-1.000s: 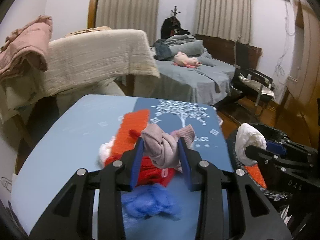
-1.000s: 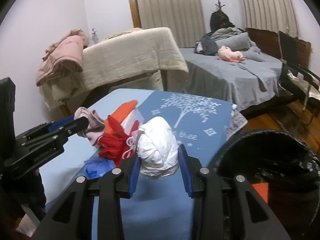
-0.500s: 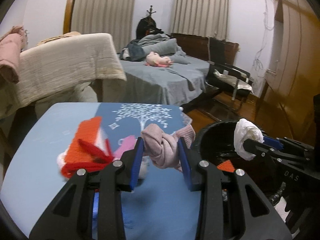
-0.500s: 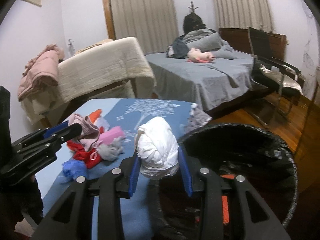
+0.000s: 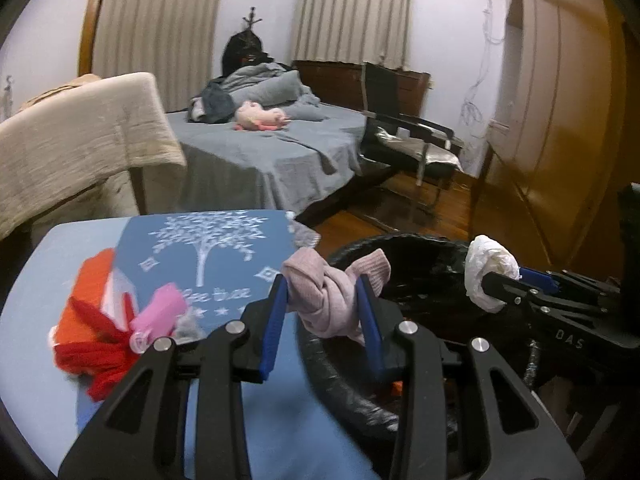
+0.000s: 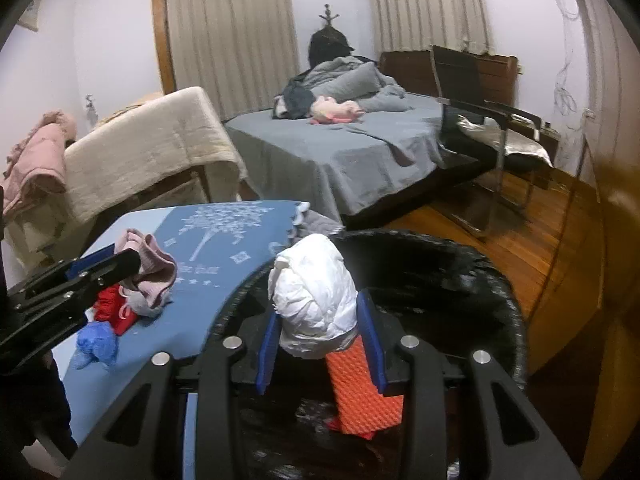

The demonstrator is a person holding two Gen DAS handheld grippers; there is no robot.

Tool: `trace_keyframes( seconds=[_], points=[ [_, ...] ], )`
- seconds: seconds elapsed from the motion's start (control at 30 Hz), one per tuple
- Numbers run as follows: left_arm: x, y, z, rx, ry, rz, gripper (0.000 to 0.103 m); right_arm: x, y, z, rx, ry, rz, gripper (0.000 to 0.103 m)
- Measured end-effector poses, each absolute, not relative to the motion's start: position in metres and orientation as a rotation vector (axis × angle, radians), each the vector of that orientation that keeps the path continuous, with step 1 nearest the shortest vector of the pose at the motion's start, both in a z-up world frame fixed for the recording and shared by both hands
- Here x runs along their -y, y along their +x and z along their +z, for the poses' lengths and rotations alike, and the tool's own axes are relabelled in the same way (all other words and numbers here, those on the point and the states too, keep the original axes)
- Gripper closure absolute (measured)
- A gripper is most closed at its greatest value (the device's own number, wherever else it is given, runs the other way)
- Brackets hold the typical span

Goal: Collect trash
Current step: 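Carry the white bag to the bin and open the right gripper, then return the left gripper to the pile and reach for the blue plastic bag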

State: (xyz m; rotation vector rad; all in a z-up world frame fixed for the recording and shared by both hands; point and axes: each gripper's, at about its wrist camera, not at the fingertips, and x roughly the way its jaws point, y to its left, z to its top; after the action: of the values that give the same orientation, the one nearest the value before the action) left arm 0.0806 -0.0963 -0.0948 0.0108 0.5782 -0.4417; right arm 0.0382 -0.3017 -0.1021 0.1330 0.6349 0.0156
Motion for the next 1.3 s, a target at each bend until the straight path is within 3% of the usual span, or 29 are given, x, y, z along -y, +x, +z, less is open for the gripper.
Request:
trace_keyframes(
  seconds=[0.5, 0.97, 1.07, 1.3],
  points=[
    [0.168, 0.097, -0.111, -0.612, 0.047, -0.606, 0.066, 0.358, 0.028, -0.122, -0.671, 0.168, -0.111, 0.062],
    [0.144, 0.093, -0.105, -0.584, 0.044, -0.528, 0.032, 0.364, 0.021, -0.121, -0.649, 0.175, -0.155, 0.011],
    [0.128, 0.089, -0.103, -0.574, 0.037, -0.484, 0.026, 0.355, 0.023, -0.118, -0.636, 0.168, -0.142, 0.006],
    [0.084, 0.081, -0.101, -0.565, 0.011, -0.373, 0.021, 0.319, 0.035, -0.115, -0.632, 0.158, -0.067, 0.006]
  ],
)
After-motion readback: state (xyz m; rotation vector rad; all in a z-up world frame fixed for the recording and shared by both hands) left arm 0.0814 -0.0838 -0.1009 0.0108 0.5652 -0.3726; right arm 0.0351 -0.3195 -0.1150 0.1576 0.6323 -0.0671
